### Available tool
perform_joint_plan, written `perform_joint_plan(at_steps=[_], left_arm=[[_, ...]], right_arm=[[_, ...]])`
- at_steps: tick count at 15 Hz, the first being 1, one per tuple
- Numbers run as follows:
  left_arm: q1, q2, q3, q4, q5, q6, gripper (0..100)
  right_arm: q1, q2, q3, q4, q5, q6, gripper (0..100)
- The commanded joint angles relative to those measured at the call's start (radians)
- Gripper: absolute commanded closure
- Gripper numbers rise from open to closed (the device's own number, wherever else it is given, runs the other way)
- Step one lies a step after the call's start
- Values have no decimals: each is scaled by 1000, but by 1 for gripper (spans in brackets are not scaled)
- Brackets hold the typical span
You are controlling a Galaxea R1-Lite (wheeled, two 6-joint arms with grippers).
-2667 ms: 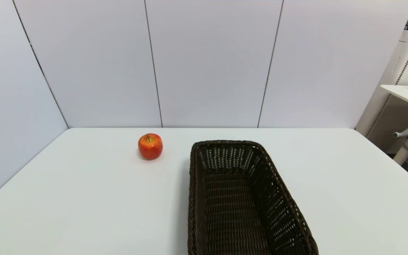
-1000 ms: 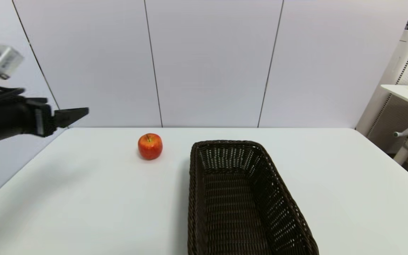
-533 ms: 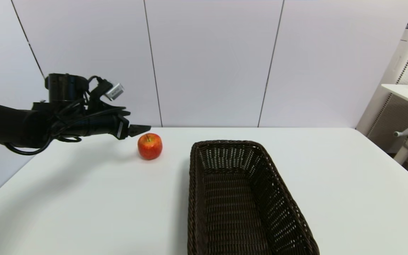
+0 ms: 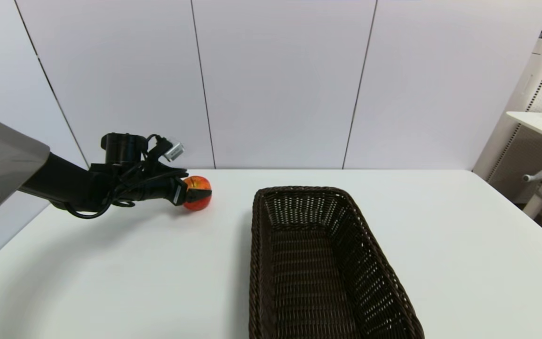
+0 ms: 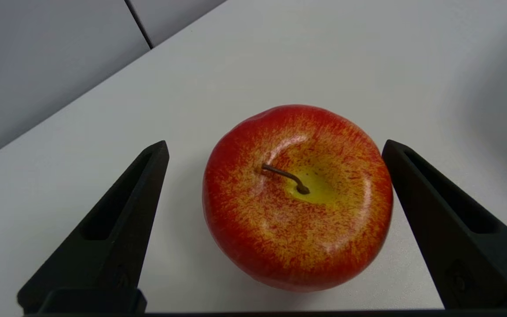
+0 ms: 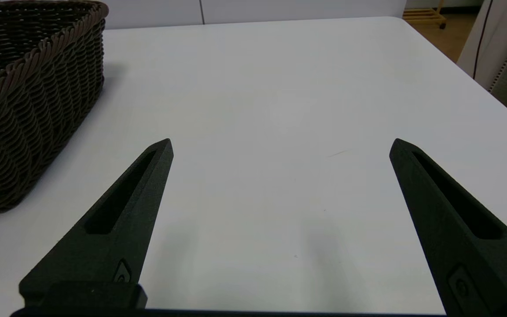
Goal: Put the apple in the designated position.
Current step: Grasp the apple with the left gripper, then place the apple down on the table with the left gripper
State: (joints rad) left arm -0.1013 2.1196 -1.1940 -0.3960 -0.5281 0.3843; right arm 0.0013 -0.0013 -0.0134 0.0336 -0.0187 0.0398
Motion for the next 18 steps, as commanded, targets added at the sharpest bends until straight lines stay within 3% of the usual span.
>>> perform_joint_plan(at_steps=[1, 8, 9, 14, 18], left_arm=[[-5, 26, -4, -1, -4, 2, 0], [-5, 53, -22, 3, -4, 1, 0], [-5, 57, -33, 6, -4, 1, 100], [-5, 53, -48, 11, -3, -1, 100], [-21, 5, -199, 62, -6, -7, 100]], right_arm=[[0, 1, 0, 0, 0, 0, 0], [0, 1, 0, 0, 0, 0, 0], [0, 1, 0, 0, 0, 0, 0], [0, 1, 0, 0, 0, 0, 0], [0, 1, 1, 0, 0, 0, 0]])
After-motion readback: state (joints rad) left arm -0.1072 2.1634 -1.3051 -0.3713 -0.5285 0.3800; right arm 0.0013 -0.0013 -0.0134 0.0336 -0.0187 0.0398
